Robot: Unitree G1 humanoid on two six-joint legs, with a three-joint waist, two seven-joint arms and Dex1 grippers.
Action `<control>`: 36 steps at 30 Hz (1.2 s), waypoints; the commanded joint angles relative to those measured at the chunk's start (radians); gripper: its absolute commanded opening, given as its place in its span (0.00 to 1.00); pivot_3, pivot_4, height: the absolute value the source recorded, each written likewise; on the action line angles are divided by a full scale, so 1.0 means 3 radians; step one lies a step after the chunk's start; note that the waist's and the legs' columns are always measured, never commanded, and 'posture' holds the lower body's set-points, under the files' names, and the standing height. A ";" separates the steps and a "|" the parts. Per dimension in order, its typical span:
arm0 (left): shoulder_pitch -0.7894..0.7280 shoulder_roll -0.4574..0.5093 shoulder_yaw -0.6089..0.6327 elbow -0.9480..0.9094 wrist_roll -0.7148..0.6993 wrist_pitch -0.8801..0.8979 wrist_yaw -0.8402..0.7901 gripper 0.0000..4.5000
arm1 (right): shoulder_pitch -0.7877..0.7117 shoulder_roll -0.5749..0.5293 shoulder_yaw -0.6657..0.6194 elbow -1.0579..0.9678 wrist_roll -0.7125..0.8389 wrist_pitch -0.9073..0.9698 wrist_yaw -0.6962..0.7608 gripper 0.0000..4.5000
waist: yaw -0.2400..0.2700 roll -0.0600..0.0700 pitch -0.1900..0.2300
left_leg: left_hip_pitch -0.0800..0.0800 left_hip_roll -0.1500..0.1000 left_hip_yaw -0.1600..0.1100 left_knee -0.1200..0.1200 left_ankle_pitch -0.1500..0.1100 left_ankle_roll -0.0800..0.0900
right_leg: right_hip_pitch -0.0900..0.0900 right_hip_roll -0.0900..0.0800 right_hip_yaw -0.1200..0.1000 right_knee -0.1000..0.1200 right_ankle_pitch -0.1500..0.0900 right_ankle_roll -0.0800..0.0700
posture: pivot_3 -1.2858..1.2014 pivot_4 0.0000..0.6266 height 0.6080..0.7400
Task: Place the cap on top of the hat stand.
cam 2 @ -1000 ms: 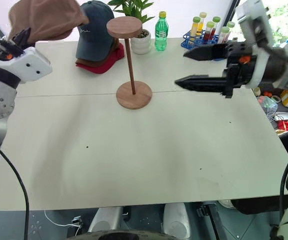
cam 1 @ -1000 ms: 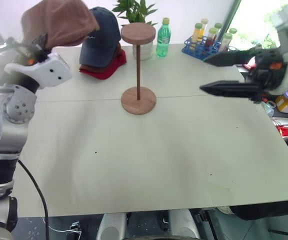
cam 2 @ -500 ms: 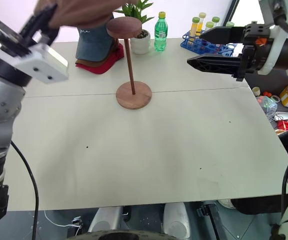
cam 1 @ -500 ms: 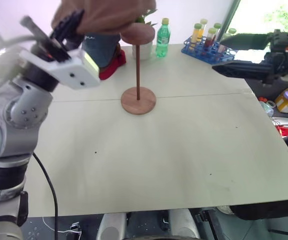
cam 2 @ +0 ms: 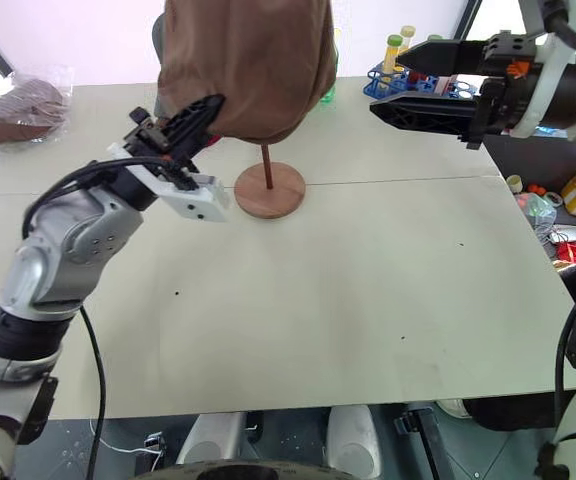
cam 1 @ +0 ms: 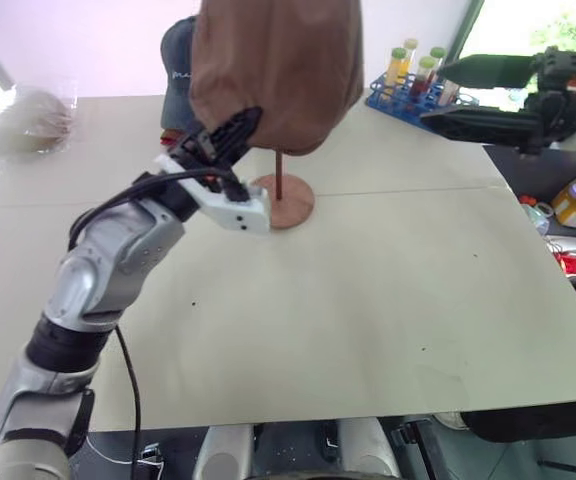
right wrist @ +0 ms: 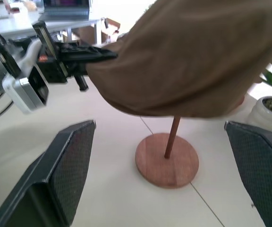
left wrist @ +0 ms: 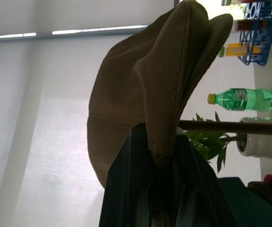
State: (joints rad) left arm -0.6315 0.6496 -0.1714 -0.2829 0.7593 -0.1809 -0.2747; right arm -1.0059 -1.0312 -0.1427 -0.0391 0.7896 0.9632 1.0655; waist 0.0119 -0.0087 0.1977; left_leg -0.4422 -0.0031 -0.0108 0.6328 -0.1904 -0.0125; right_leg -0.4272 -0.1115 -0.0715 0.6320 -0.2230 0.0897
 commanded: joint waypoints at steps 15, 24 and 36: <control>0.0251 -0.0185 0.0036 -0.0088 0.0198 0.0187 -0.0131 0.09 | 0.0015 0.0017 -0.0103 -0.0229 0.0058 0.0009 -0.0048 1.00 | 0.0006 0.0000 0.0000 | 0.0001 0.0001 0.0005 0.0003 -0.0001 0.0002 | 0.0000 0.0002 0.0009 0.0000 0.0002 0.0003 | 0.52 0.24 1.00; 0.0486 -0.0066 0.0277 -0.0258 -0.0025 0.0139 -0.0195 0.95 | -0.0004 0.0105 -0.0041 -0.0189 0.0009 -0.0045 -0.0025 1.00 | 0.0004 0.0000 0.0000 | 0.0002 0.0002 0.0006 0.0002 -0.0002 0.0003 | 0.0000 0.0002 0.0012 0.0000 0.0002 0.0003 | 0.52 0.24 1.00; 0.1761 0.0308 0.1540 -0.0628 -0.1858 -0.0493 -0.0540 0.95 | 0.0224 0.0030 0.0158 -0.0194 -0.0338 -0.0464 0.0254 1.00 | -0.0002 0.0001 -0.0001 | 0.0003 0.0007 0.0011 0.0001 -0.0003 0.0003 | -0.0004 0.0001 0.0017 -0.0001 0.0003 0.0001 | 0.52 0.24 1.00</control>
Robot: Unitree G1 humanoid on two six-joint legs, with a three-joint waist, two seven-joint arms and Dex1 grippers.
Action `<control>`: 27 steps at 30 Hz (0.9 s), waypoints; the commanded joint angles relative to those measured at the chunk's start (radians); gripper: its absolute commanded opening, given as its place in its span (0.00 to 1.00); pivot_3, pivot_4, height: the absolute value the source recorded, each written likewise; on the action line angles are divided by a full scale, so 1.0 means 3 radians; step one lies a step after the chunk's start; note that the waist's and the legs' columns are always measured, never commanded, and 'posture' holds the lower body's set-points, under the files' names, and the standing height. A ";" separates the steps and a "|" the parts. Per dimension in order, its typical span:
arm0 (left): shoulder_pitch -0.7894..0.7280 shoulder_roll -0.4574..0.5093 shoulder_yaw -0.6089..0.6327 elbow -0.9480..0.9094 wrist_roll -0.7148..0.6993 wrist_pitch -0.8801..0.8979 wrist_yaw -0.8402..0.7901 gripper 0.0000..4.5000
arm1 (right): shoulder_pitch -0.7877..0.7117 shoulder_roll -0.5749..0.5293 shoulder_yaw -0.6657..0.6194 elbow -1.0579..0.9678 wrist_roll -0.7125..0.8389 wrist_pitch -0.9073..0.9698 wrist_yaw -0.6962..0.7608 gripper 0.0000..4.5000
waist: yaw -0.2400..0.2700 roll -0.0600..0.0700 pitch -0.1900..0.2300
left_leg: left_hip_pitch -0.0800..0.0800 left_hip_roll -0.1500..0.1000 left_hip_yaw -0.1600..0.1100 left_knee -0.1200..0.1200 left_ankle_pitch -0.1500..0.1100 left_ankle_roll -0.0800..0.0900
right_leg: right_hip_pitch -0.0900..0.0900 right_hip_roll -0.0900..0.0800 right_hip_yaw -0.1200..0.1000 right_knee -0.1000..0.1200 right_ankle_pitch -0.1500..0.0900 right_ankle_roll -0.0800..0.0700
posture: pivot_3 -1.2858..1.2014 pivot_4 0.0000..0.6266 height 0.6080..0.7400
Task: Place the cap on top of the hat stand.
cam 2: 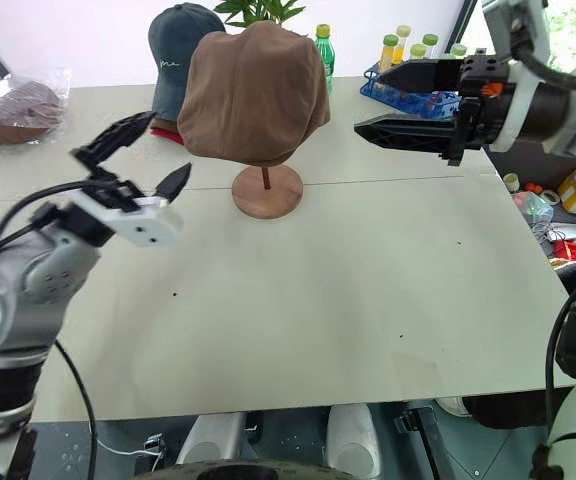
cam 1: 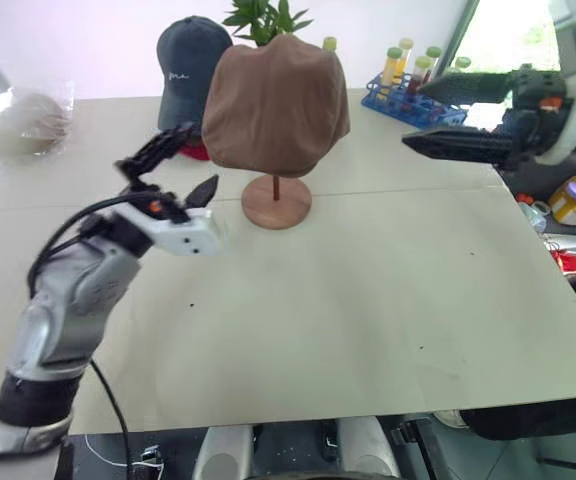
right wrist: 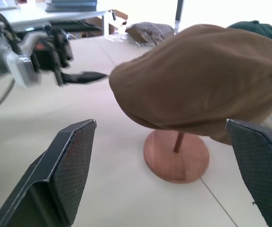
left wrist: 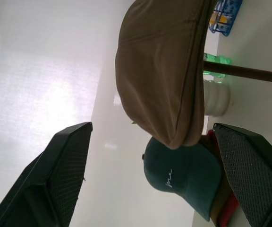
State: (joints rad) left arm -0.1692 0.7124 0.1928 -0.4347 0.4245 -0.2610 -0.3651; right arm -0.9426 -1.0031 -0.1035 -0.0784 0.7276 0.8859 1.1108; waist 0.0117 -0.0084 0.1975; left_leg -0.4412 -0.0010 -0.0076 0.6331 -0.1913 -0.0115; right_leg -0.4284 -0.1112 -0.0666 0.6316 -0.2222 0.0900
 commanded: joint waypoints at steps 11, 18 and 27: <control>0.0819 0.1374 0.1403 0.0919 -0.3398 0.2210 -0.2228 0.95 | 0.0114 0.0108 0.0446 0.0028 -0.0894 -0.1139 0.0261 1.00 | 0.0005 0.0004 0.0002 | -0.0003 0.0011 0.0005 0.0001 -0.0001 -0.0002 | -0.0008 0.0015 0.0003 -0.0008 -0.0011 -0.0012 | 0.52 0.24 1.00; -0.0253 0.2106 0.1415 0.1207 -0.4775 0.3733 -0.3027 0.95 | 0.0265 0.0425 0.0610 -0.0513 -0.1219 -0.1395 -0.0085 1.00 | -0.0034 0.0000 0.0001 | -0.0005 0.0023 0.0016 -0.0005 -0.0002 -0.0003 | -0.0012 0.0027 0.0013 -0.0012 0.0004 -0.0011 | 0.52 0.24 1.00; -0.1459 0.2230 0.0655 0.1413 -0.4984 0.4074 -0.3197 0.95 | 0.0405 0.1189 0.1070 -0.0694 -0.2336 -0.2187 -0.1158 1.00 | -0.0097 0.0000 0.0001 | 0.0000 0.0043 0.0015 -0.0004 -0.0001 -0.0007 | -0.0018 0.0056 0.0017 0.0000 0.0010 -0.0021 | 0.52 0.24 1.00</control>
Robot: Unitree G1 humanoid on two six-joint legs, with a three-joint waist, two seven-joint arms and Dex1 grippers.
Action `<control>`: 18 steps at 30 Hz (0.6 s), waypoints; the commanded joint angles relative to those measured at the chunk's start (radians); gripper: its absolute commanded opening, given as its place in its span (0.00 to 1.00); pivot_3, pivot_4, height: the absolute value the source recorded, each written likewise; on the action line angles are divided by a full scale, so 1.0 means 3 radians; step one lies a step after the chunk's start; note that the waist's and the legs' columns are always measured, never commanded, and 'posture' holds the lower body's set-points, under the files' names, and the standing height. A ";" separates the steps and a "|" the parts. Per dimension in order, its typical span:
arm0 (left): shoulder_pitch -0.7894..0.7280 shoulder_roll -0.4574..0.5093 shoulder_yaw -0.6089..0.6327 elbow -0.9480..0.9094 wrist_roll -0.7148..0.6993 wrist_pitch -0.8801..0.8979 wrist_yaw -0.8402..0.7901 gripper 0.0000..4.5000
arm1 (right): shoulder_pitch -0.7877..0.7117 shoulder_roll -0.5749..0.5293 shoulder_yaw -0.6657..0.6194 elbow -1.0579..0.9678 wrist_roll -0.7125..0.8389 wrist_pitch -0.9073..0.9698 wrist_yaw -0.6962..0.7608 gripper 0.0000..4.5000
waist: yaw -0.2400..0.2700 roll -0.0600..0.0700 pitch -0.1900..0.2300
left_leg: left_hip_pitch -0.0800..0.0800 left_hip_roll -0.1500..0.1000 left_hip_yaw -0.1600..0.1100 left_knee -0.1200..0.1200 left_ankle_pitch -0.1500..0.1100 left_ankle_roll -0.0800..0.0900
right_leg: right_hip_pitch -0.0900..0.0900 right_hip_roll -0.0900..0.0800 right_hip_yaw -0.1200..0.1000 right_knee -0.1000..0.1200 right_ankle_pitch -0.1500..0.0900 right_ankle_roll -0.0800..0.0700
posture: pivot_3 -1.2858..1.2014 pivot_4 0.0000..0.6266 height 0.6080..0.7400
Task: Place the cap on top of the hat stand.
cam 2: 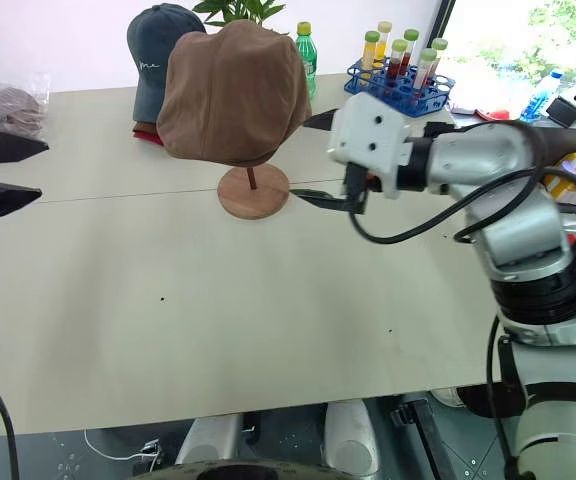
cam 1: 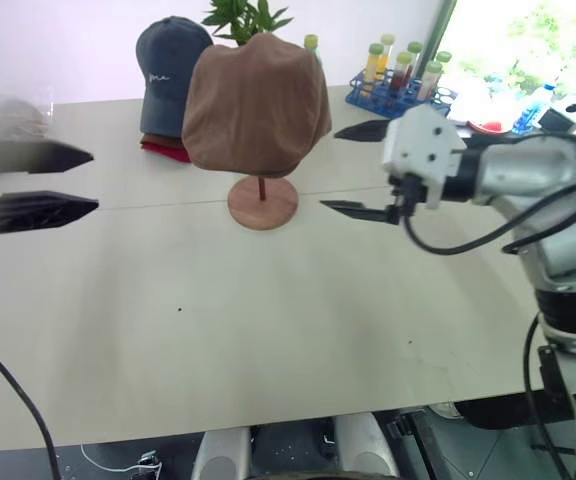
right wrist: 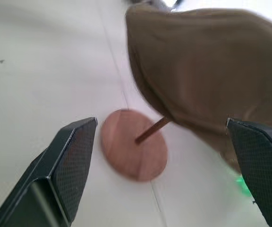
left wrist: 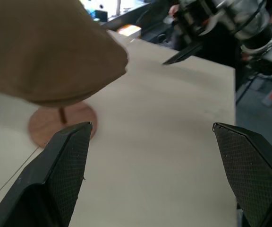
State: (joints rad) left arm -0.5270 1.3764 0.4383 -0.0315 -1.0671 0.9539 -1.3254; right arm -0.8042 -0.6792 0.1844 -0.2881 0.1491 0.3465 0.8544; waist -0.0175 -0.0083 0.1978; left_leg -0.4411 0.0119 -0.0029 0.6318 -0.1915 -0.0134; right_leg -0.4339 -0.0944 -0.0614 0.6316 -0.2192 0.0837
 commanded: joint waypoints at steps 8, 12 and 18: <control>-0.1069 -0.0188 -0.0721 0.0298 0.0257 0.0032 -0.0097 0.95 | 0.0068 0.0588 0.0525 0.0158 -0.1396 -0.1049 -0.0972 1.00 | 0.0012 -0.0007 -0.0002 | -0.0003 0.0000 0.0001 0.0002 0.0001 -0.0001 | -0.0001 0.0002 0.0005 -0.0001 0.0000 -0.0005 | 0.52 0.24 1.00; -0.1377 -0.0284 -0.0900 0.0446 0.0385 0.0078 -0.0172 0.95 | 0.0087 0.0753 0.0652 0.0301 -0.1687 -0.1172 -0.1116 1.00 | 0.0007 -0.0009 -0.0002 | -0.0004 0.0000 0.0002 0.0003 0.0001 0.0000 | -0.0001 0.0003 0.0007 -0.0001 0.0001 -0.0002 | 0.52 0.24 1.00; -0.1488 -0.0379 -0.0959 0.0482 0.0494 0.0132 -0.0261 0.95 | 0.0048 0.0931 0.0702 0.0492 -0.2030 -0.1303 -0.1361 1.00 | 0.0003 -0.0012 -0.0001 | -0.0003 0.0001 0.0001 0.0002 0.0001 0.0000 | -0.0002 0.0004 0.0007 -0.0001 0.0001 -0.0002 | 0.52 0.24 1.00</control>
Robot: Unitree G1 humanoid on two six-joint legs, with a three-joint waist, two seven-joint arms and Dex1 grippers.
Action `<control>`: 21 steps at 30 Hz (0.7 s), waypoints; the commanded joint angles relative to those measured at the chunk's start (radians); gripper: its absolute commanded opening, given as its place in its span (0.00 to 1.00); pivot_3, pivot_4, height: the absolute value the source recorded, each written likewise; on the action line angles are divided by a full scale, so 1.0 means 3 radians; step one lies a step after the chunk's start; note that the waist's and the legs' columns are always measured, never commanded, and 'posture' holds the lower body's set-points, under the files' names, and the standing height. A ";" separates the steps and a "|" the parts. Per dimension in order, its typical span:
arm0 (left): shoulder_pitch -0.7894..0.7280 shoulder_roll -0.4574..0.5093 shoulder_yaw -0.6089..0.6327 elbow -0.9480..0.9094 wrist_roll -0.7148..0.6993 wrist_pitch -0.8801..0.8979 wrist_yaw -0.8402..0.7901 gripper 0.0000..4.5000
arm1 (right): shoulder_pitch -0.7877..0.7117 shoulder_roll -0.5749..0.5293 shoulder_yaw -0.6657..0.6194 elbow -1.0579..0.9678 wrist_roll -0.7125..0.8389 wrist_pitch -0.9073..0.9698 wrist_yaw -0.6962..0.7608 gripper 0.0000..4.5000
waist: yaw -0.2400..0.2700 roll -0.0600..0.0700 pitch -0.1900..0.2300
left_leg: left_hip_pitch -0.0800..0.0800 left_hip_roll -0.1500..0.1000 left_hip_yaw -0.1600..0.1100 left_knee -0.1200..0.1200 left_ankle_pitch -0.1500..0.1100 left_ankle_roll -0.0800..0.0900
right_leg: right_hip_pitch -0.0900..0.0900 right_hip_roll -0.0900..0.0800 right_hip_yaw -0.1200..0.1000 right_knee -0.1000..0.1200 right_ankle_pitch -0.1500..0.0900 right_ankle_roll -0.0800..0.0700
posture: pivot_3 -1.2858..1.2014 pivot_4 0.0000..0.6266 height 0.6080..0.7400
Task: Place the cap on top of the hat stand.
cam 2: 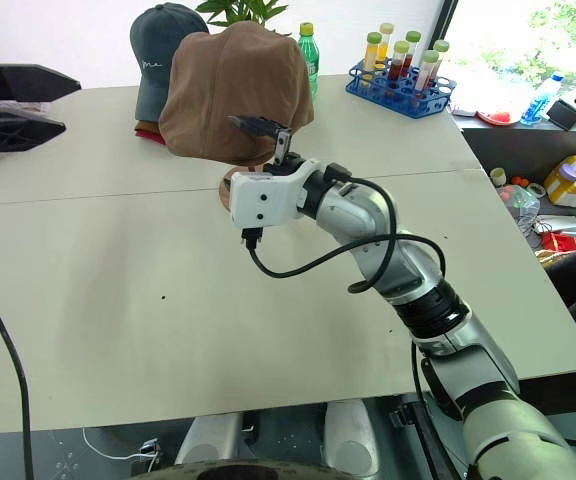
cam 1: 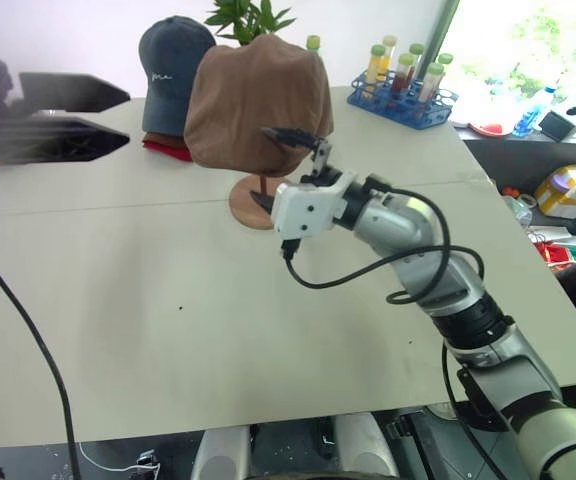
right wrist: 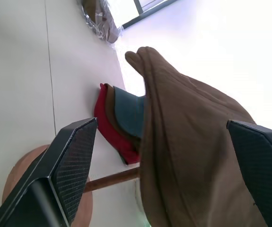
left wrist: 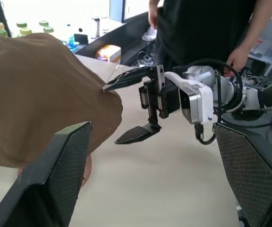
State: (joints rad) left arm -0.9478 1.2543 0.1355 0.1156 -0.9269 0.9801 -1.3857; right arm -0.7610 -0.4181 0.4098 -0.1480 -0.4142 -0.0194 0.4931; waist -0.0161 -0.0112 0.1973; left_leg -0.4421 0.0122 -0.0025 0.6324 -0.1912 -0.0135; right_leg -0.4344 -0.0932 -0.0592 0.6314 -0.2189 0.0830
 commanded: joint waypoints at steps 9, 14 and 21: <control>-0.0037 -0.0009 0.0075 -0.0058 0.0097 0.0082 -0.0150 0.96 | -0.0245 0.0164 -0.0030 0.0314 -0.0501 -0.0272 -0.0409 0.49 | -0.0002 -0.0007 0.0000 | 0.0000 0.0001 0.0000 0.0000 0.0000 0.0000 | -0.0001 0.0000 0.0001 0.0000 0.0000 0.0000 | 0.52 0.24 1.00; 0.0011 -0.0022 0.0114 -0.0083 0.0104 0.0084 -0.0151 0.96 | -0.0202 0.0151 -0.0087 0.0304 -0.0555 -0.0354 -0.0476 0.01 | -0.0007 -0.0009 0.0000 | 0.0000 0.0001 0.0000 0.0000 0.0000 0.0000 | -0.0001 0.0001 0.0001 0.0000 0.0000 0.0000 | 0.52 0.24 1.00; 0.0099 -0.0049 0.0152 -0.0119 0.0104 0.0057 -0.0144 0.96 | -0.0233 0.0013 -0.0234 0.0377 -0.0350 -0.0658 -0.0438 0.01 | 0.0000 -0.0010 0.0000 | 0.0000 0.0001 0.0000 0.0000 0.0000 0.0000 | 0.0000 0.0001 0.0001 0.0000 0.0000 0.0000 | 0.52 0.24 1.00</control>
State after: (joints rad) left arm -0.9099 1.2336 0.1371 0.0965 -0.8945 1.0022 -1.4259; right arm -0.8129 -0.4015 0.3816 -0.0282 -0.5575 -0.1775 0.3622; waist -0.0162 -0.0143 0.1972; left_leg -0.4421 0.0125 -0.0026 0.6325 -0.1912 -0.0135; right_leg -0.4345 -0.0930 -0.0588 0.6315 -0.2188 0.0829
